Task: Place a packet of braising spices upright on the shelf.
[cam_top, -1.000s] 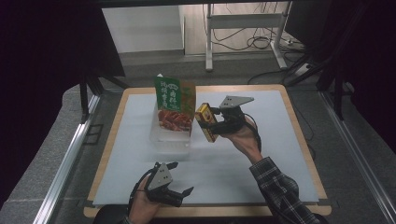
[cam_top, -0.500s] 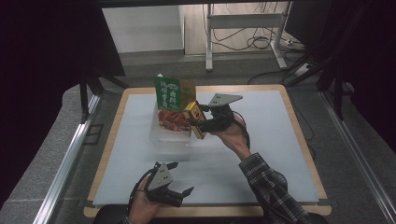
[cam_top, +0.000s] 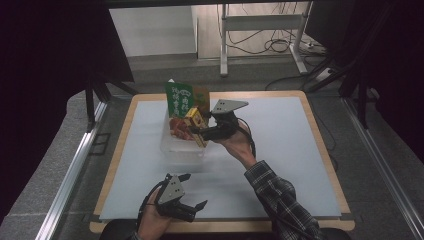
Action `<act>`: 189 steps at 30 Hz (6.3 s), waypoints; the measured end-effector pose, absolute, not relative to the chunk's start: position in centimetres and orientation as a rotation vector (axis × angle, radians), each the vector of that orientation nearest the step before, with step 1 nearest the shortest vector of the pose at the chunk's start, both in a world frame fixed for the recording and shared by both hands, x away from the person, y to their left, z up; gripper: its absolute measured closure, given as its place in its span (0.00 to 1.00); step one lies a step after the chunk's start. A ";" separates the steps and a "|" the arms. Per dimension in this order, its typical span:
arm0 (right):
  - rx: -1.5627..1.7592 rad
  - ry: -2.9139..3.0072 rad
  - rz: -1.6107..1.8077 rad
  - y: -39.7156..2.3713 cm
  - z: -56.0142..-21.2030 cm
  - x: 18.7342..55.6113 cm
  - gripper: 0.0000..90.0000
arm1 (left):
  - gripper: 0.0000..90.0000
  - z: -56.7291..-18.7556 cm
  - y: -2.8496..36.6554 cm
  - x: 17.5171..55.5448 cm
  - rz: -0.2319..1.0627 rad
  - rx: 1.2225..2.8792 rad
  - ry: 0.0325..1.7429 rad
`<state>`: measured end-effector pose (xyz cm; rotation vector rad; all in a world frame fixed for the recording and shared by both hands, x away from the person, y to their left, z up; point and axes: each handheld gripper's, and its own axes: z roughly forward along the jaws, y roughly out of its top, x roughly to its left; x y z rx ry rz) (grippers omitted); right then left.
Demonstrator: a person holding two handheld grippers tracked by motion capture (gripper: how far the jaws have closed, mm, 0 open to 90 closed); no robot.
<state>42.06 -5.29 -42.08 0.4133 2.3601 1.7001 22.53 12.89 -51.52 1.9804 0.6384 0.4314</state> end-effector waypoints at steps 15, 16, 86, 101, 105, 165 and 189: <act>0.371 2.387 1.783 -2.7 -44.1 42.6 0.35 | 0.04 -51.5 12.9 22.5 0.431 1.980 0.635; 0.369 2.392 1.780 -2.5 -44.3 42.6 0.35 | 0.04 -51.5 12.9 22.5 0.431 1.980 0.635; 0.502 2.508 1.602 -4.8 -46.8 41.6 0.11 | 0.04 -51.6 12.7 22.5 0.430 1.993 0.638; 0.486 2.534 1.507 -5.6 -45.5 40.4 0.06 | 0.04 -51.6 12.8 22.6 0.423 1.979 0.649; 0.493 2.531 1.501 -6.0 -45.2 40.3 0.06 | 0.04 -51.6 12.8 22.7 0.423 1.979 0.649; 0.681 2.518 1.355 -15.9 -44.9 36.3 0.04 | 0.04 -51.9 12.7 22.8 0.411 2.007 0.650; 0.728 2.480 1.335 -20.3 -45.8 34.5 0.00 | 0.03 -51.9 13.3 23.1 0.394 1.981 0.697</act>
